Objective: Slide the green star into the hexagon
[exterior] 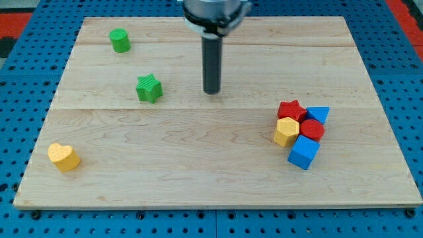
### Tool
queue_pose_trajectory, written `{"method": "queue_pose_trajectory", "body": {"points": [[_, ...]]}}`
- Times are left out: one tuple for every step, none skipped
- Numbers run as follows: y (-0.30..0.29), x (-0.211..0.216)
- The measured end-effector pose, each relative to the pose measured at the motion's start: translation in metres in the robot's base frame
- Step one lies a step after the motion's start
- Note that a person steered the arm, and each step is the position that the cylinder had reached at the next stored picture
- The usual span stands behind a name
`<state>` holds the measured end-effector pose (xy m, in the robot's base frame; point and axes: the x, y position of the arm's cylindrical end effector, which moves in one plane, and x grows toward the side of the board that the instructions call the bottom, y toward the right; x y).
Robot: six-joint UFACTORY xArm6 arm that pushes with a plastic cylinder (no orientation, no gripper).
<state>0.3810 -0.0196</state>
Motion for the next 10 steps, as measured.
{"method": "queue_pose_trajectory", "body": {"points": [[-0.077,-0.035],[-0.114,-0.054],[-0.126,-0.071],[-0.150,-0.051],[-0.180,-0.042],[-0.168,-0.041],[-0.100,-0.037],[-0.064,-0.015],[-0.077,-0.030],[-0.114,-0.033]]}}
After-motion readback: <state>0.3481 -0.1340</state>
